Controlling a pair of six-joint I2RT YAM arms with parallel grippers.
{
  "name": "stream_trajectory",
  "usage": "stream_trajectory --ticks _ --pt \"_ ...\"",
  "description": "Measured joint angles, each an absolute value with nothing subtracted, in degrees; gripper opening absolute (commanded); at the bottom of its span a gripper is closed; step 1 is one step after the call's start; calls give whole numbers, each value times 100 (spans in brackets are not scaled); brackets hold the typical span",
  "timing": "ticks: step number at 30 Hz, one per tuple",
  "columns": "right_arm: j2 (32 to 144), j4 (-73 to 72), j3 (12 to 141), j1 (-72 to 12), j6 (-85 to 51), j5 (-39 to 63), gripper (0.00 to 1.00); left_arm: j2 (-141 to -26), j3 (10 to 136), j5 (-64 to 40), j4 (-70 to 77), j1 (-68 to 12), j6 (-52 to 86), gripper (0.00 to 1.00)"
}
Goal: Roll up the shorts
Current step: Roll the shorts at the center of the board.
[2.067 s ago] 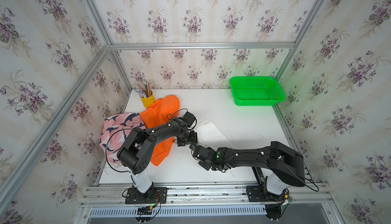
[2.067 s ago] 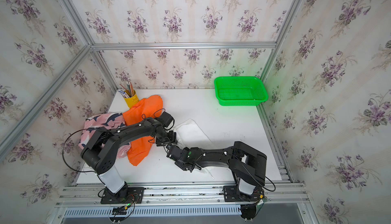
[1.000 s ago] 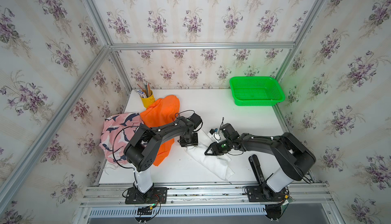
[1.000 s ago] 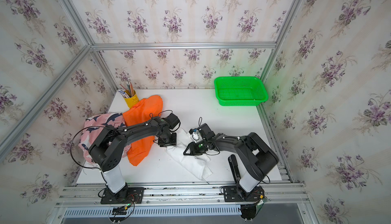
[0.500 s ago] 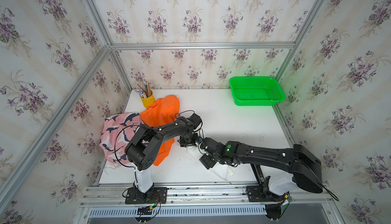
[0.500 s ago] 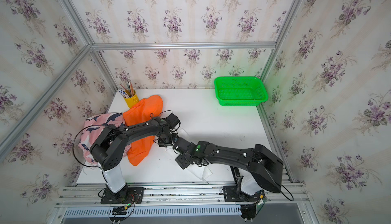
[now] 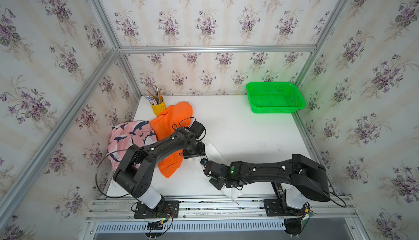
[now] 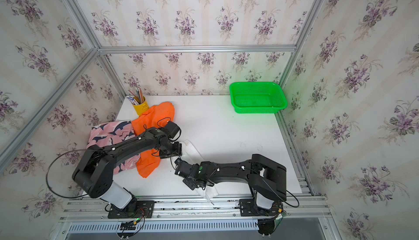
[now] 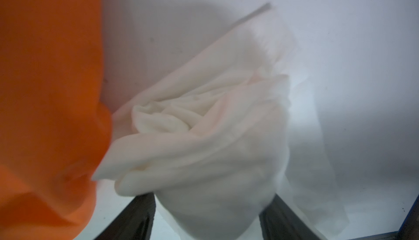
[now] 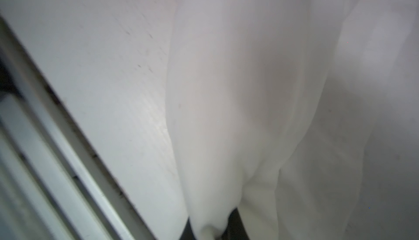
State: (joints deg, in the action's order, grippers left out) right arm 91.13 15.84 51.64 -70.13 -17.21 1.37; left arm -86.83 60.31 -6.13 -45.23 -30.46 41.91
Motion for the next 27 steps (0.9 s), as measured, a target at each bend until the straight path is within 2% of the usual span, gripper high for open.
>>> stream_trajectory --ticks 7,13,17,20,24,27 --pt "8589 -537 3487 -4783 -3028 3328 0 -8289 6740 -279 -5170 -3162 4130 78" --pt "8844 -1396 2976 -3664 -3524 4764 0 -8910 7297 -283 -5330 -3625 4132 80" --pt "9148 -1363 2908 -3271 -3446 4993 3 -9467 7548 -346 -5251 -3848 4141 80" --pt "9282 -1238 2838 -3039 -3317 5024 18 -10049 7745 -445 -5155 -3868 4134 77" --pt "9043 -751 2862 -2930 -3000 4582 37 -10903 8169 -427 -4965 -3846 4014 62" --pt "8534 -174 2954 -2928 -2792 3935 47 -11450 8468 -482 -4779 -3776 3863 52"
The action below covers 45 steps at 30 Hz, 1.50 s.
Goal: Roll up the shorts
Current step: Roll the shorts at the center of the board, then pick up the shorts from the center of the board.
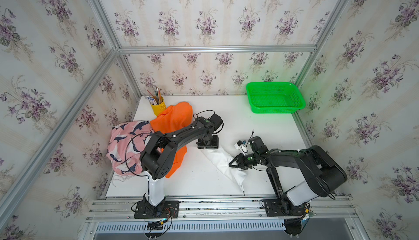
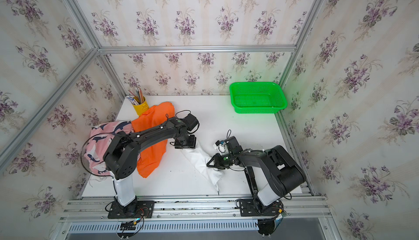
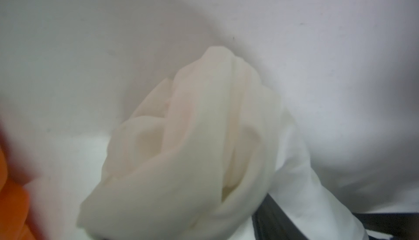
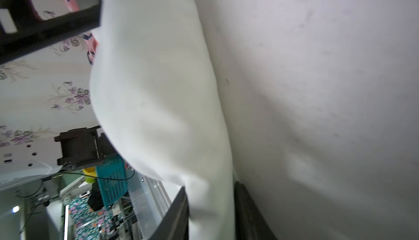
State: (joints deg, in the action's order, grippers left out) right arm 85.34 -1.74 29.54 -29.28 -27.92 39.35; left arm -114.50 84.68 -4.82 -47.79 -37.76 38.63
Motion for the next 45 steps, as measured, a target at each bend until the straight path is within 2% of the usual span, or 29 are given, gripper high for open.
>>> stream_trajectory --ticks 2,5,9,12,16,20,25,26,28,29,31,37,41,42,43,45 --pt "8038 316 3076 -2930 -2659 3500 52 -11655 8565 -521 -4742 -3739 3785 50" --pt "7214 1072 3312 -3085 -2539 2893 55 -11756 8639 -574 -4744 -3712 3708 49" --pt "6650 1717 3457 -3872 -2596 2250 51 -11784 8656 -617 -4751 -3699 3660 50" --pt "6606 2139 3430 -4438 -2895 1498 51 -11762 8643 -613 -4735 -3695 3642 57" --pt "6626 2759 3854 -4823 -3026 740 58 -11561 8532 -532 -4720 -3684 3603 72" --pt "6925 3166 4744 -4847 -2847 379 69 -11144 8508 -373 -4838 -3684 3492 76" --pt "7815 3568 5767 -4825 -2200 580 75 -10580 8523 -165 -5019 -3612 3343 77" --pt "8077 3605 5996 -4792 -2053 692 78 -10453 8501 -128 -5059 -3570 3336 77" --pt "8573 3658 6383 -4698 -1785 913 94 -10191 8399 -54 -5113 -3492 3293 78" --pt "8816 3693 6558 -4639 -1667 1050 98 -10033 8309 -19 -5135 -3444 3273 78" --pt "9290 3787 6895 -4560 -1433 1291 99 -9708 8097 14 -5172 -3356 3251 79" --pt "10475 4021 7570 -4418 -1026 1586 97 -8783 7402 91 -5275 -3183 3203 79" --pt "11078 4178 7686 -4383 -891 1599 88 -8281 6982 128 -5290 -3068 3194 79" --pt "11179 4191 7690 -4379 -875 1621 84 -8165 6879 130 -5280 -3033 3194 79" --pt "11262 4193 7695 -4368 -862 1664 75 -8040 6777 130 -5297 -3000 3194 79" --pt "11360 4206 7752 -4348 -843 1772 50 -7771 6619 132 -5323 -2930 3194 79"
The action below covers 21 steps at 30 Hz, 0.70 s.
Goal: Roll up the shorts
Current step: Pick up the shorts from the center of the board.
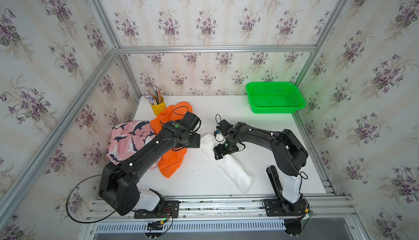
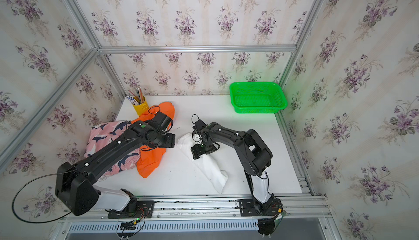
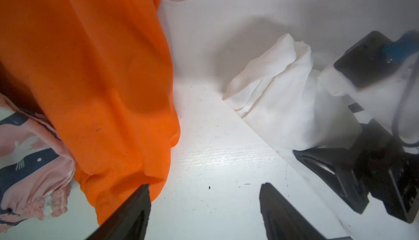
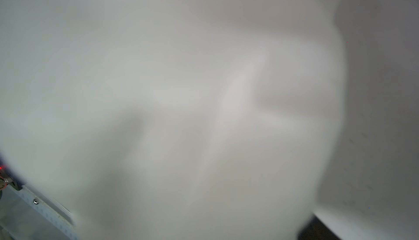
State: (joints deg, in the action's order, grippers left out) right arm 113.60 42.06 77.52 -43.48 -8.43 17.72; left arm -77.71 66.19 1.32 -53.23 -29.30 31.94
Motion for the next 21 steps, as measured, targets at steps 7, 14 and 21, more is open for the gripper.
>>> stream_trajectory --ticks 7,14,21 --pt "11216 4241 7964 -4134 -952 2265 12 -7168 6427 137 -5439 -2773 3170 81" --pt "10468 3656 8554 -2733 -1791 2995 10 -6635 6545 353 -5763 -2443 2932 83" --pt "10634 2453 9813 -1015 -3463 3098 17 -6311 6602 733 -5905 -2320 2567 84"
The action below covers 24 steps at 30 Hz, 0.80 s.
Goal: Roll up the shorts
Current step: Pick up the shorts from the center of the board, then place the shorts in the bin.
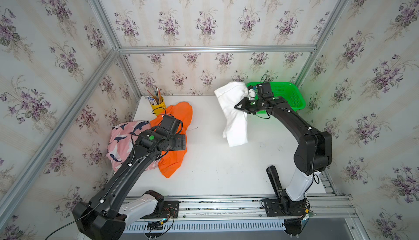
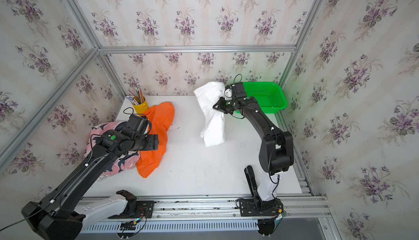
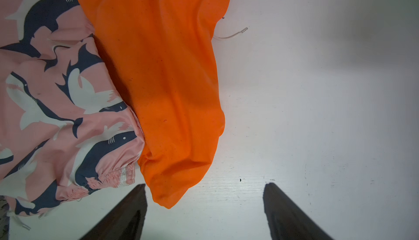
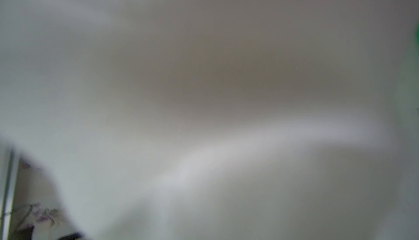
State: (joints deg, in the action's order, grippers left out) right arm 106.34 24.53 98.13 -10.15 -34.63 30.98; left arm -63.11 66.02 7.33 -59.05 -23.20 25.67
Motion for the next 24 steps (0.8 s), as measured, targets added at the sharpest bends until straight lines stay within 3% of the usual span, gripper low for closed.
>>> stream_trajectory --ticks 9,16,24 --pt "12473 2187 12385 169 -5972 1675 10 -6198 6250 1411 -5892 -2279 2185 84" --pt "13336 2320 13034 421 -7393 -73 7 -6263 5940 1553 -5714 -2274 2150 84" --pt "14984 2115 13454 419 -8718 -25 11 -6427 5905 1621 -5706 -2274 2169 84"
